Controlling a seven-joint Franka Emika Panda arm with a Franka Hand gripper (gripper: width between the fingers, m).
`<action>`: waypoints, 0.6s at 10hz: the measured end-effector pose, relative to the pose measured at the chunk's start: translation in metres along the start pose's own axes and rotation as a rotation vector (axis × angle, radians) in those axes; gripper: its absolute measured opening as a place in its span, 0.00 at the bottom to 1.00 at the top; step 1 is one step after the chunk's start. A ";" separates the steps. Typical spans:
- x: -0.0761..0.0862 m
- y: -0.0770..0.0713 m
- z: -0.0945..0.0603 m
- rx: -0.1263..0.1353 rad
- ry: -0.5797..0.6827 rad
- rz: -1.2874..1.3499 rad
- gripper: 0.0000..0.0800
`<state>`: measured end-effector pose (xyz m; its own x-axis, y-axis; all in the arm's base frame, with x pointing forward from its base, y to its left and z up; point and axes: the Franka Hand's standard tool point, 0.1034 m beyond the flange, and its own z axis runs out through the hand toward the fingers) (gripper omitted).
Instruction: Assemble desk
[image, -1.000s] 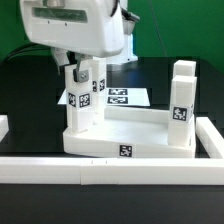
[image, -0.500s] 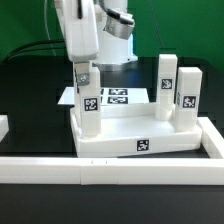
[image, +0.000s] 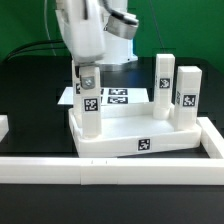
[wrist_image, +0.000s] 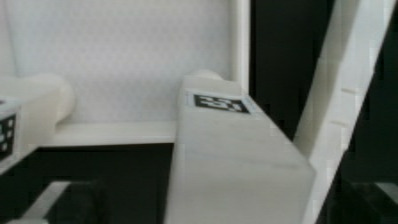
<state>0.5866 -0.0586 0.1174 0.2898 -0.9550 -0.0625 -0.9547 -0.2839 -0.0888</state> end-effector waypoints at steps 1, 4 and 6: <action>-0.002 0.000 0.001 0.000 -0.002 -0.125 0.80; -0.009 -0.004 0.002 0.004 0.004 -0.390 0.81; -0.007 -0.004 0.002 0.001 0.007 -0.546 0.81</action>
Offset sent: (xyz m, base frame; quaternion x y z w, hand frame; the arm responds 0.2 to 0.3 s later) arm 0.0019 0.0161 0.0019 0.0383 -0.0019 -0.1749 0.9838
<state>0.5881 -0.0505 0.1164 0.7431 -0.6692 -0.0007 -0.6654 -0.7388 -0.1073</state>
